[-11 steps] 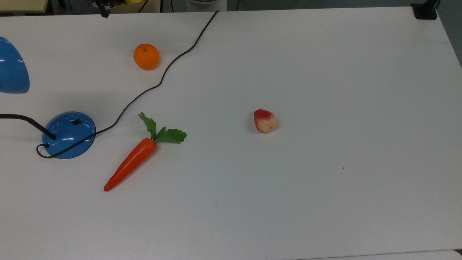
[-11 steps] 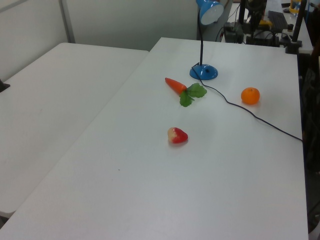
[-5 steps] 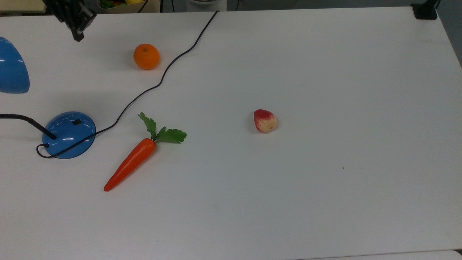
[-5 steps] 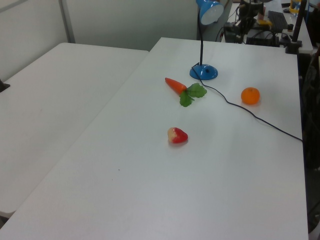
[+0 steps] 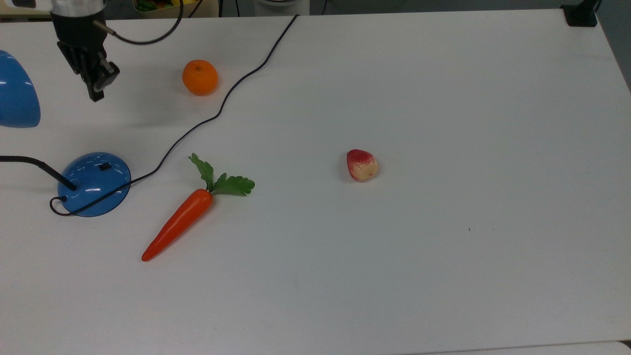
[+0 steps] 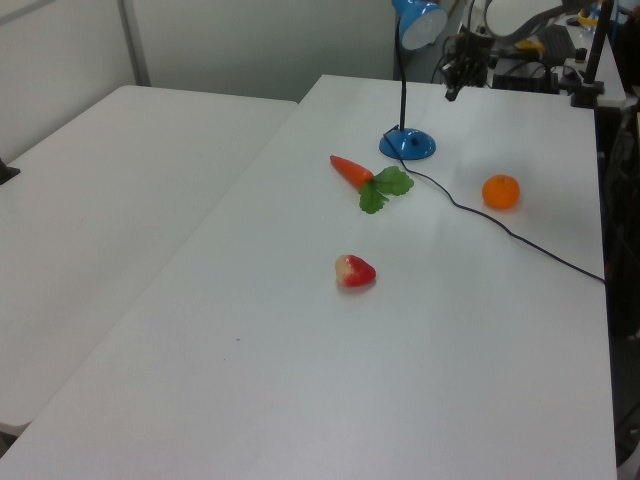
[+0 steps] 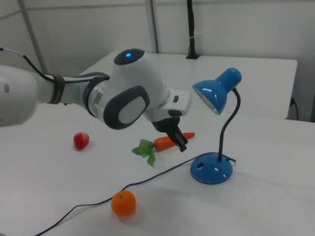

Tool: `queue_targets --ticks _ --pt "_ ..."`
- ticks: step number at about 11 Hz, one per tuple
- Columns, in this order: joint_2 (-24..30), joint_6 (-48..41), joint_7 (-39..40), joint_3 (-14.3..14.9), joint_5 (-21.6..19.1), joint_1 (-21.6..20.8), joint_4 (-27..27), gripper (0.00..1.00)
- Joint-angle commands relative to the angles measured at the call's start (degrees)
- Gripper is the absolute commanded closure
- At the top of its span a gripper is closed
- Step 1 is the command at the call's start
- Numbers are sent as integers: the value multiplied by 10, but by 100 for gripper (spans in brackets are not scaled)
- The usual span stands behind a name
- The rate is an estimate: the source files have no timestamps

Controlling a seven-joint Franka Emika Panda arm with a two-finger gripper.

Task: Turn on desk lamp
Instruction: 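Move the gripper over the blue lamp base and lower it, then press down on the switch on the blue lamp base with the gripper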

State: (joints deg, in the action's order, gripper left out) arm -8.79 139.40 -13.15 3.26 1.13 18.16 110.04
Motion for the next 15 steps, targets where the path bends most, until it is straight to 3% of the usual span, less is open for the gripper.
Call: queue_targets --ticks 1,4,9,15 --pt "-48 76 -79 -25 13 4 -4 97" --pt "-89 141 -139 -29 62 2 -6 97" --pt "-145 169 -160 -22 61 -1 -46 97" --pt "-148 180 -167 -18 57 -1 -46 97"
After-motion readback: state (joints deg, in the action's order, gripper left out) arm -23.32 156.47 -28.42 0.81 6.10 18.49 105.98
